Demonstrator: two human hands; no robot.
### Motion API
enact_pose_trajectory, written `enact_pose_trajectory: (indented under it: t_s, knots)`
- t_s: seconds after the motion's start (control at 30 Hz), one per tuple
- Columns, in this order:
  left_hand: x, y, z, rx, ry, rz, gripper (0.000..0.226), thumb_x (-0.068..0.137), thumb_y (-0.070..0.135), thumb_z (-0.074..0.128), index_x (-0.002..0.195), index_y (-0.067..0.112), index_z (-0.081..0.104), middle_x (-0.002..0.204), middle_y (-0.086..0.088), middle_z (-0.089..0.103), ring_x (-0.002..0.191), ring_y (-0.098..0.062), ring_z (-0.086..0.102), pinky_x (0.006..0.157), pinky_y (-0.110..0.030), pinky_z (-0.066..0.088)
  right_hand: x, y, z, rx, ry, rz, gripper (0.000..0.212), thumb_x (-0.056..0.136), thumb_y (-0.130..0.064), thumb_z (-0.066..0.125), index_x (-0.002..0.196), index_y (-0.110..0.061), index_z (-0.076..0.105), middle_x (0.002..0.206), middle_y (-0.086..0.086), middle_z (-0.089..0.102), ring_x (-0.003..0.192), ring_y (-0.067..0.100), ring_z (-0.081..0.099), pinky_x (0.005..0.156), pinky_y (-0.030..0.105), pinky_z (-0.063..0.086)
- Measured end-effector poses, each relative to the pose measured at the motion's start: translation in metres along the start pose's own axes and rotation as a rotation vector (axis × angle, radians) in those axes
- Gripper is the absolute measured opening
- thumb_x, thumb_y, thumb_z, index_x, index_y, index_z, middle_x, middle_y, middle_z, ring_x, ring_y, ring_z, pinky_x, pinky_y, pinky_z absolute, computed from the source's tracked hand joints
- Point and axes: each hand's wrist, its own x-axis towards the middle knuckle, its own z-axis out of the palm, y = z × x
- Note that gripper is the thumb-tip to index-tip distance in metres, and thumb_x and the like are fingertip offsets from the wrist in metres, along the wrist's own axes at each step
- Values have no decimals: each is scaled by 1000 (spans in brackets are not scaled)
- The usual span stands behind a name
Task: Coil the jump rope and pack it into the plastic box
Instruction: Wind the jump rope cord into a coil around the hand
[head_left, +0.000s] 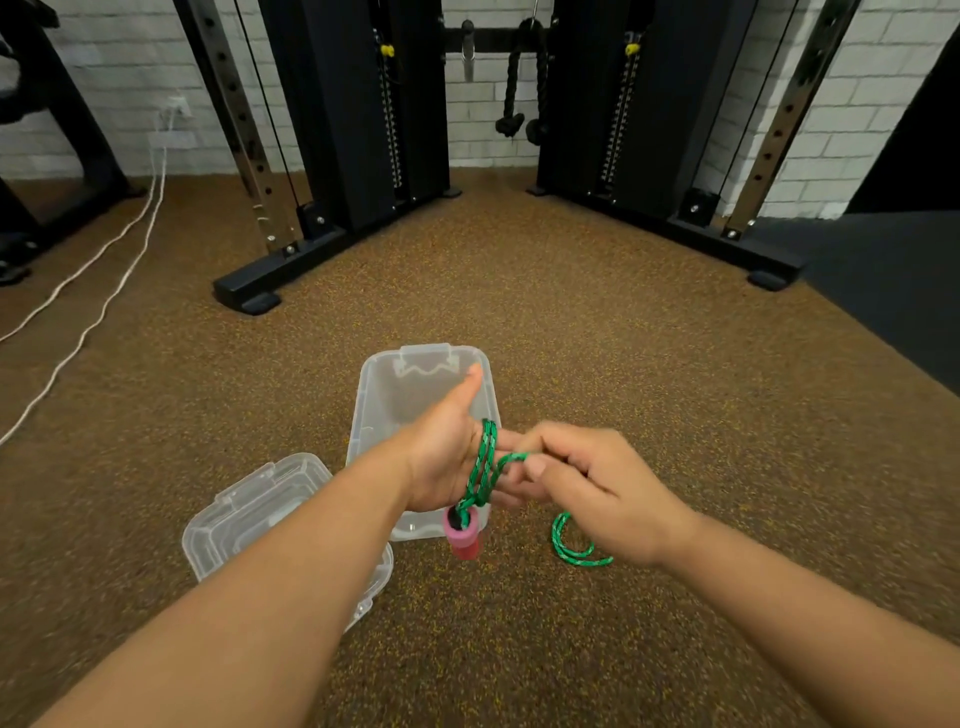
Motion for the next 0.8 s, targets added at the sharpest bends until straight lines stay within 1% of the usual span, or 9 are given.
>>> enact_pose_trajectory:
  t_s: [0.13,0.2,0.3,0.37,0.43,0.5,0.6,0.7,0.8]
  knots:
    - [-4,2,3,74,-172,-115,119,65,88,3,109,-4,65,94,-22,71,82,-30,71,73,-32,56,16,9,-19,-63,90,17,18,84,-36,50,69,-28,55,63,-5,58,59,11,50,60,29,43]
    - [-7,4,5,125,-261,-160,121,61,90,7,112,-3,64,91,-19,74,79,-27,72,70,-30,55,20,17,-24,-65,123,64,22,84,-42,52,70,-26,56,63,2,57,60,18,49,61,33,43]
    - [-15,8,7,178,-339,-152,87,79,75,25,106,4,69,82,-11,76,71,-19,73,65,-27,56,23,30,-23,-29,115,141,20,88,-39,56,70,-29,56,63,-12,52,61,3,44,61,26,41]
    - [-20,8,9,188,-315,-107,52,90,47,39,97,10,74,70,-5,75,59,-13,72,57,-21,56,23,35,-17,57,79,209,21,92,-30,57,73,-22,58,64,-6,52,60,4,44,59,23,40]
    - [-20,6,7,157,-218,-36,40,88,37,43,85,15,77,53,0,68,43,-10,64,45,-18,50,20,35,-12,218,42,313,25,94,-26,53,78,-9,60,61,1,52,55,6,46,54,20,39]
    - [-20,6,4,99,-119,50,38,84,38,46,75,17,76,42,4,57,31,-8,51,36,-17,40,13,36,-11,368,-17,423,26,95,-26,50,79,-9,61,59,2,56,52,7,52,52,16,41]
    - [-17,6,0,6,-32,106,41,88,37,44,63,16,68,34,4,43,25,-8,35,33,-15,29,4,43,-11,484,-127,486,5,89,-14,61,90,-12,65,67,1,61,60,11,58,60,15,47]
    - [-15,7,-3,-67,15,128,46,96,35,35,61,14,57,32,4,37,23,-8,31,32,-16,26,-2,53,-6,467,-141,534,24,82,2,66,97,-16,67,74,1,61,67,10,57,68,19,47]
    - [-14,9,-4,-94,16,148,49,96,36,34,57,16,56,31,5,36,23,-8,31,34,-18,24,-5,55,-3,416,-81,530,22,87,0,61,96,-19,67,72,2,56,69,11,53,66,18,45]
